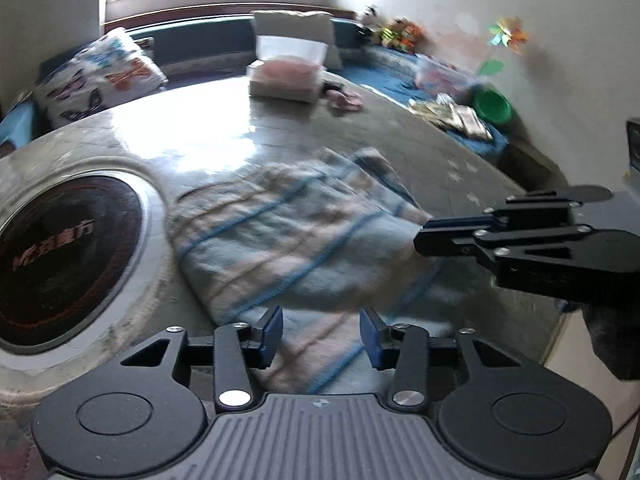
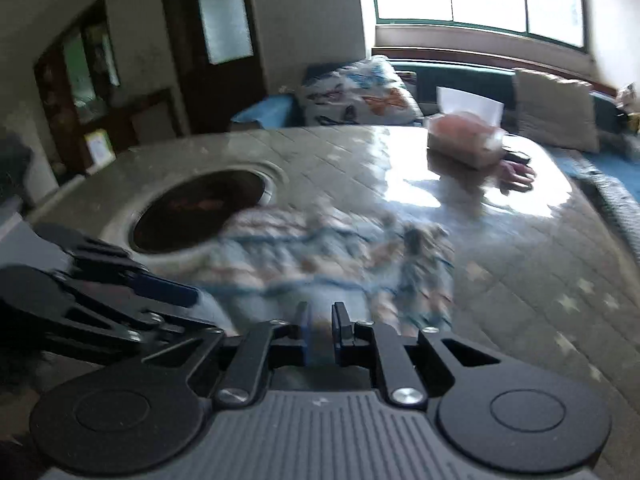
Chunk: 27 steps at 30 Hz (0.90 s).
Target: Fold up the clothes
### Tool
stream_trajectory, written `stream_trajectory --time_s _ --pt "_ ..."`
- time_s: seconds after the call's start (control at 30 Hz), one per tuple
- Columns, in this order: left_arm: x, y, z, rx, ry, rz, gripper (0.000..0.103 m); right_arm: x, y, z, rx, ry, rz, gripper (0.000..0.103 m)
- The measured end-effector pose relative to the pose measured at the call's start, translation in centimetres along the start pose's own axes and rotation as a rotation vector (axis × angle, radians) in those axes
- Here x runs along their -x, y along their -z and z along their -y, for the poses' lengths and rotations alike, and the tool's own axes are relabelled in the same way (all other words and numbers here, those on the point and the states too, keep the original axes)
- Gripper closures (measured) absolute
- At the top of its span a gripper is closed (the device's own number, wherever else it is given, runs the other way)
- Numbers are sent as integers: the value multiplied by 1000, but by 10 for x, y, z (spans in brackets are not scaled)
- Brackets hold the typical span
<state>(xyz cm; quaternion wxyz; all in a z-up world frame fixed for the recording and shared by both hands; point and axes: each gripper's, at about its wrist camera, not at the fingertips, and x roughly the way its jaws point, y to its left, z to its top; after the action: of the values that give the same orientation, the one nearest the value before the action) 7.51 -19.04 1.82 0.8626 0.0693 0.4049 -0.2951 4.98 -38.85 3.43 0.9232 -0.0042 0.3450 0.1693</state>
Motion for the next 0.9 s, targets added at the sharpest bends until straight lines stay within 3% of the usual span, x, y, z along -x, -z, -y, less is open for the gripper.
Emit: stream_trajectory --time_s 0.17,0.27,0.5,0.63,0.9 --pt "-7 11 4 -43 7 -26 66 -5 22 26 -88 80 -35 94" --pt "-4 10 3 -47 13 -20 67 6 17 31 -102 102 -19 92" --pt "-8 10 7 -54 17 -30 67 -9 -12 15 -34 16 29 90" --pt "-7 11 5 -58 28 -30 67 -39 -13 18 -31 67 -33 90" --pt "-6 3 -5 -32 30 -19 65 -61 -44 38 -66 72 -15 80"
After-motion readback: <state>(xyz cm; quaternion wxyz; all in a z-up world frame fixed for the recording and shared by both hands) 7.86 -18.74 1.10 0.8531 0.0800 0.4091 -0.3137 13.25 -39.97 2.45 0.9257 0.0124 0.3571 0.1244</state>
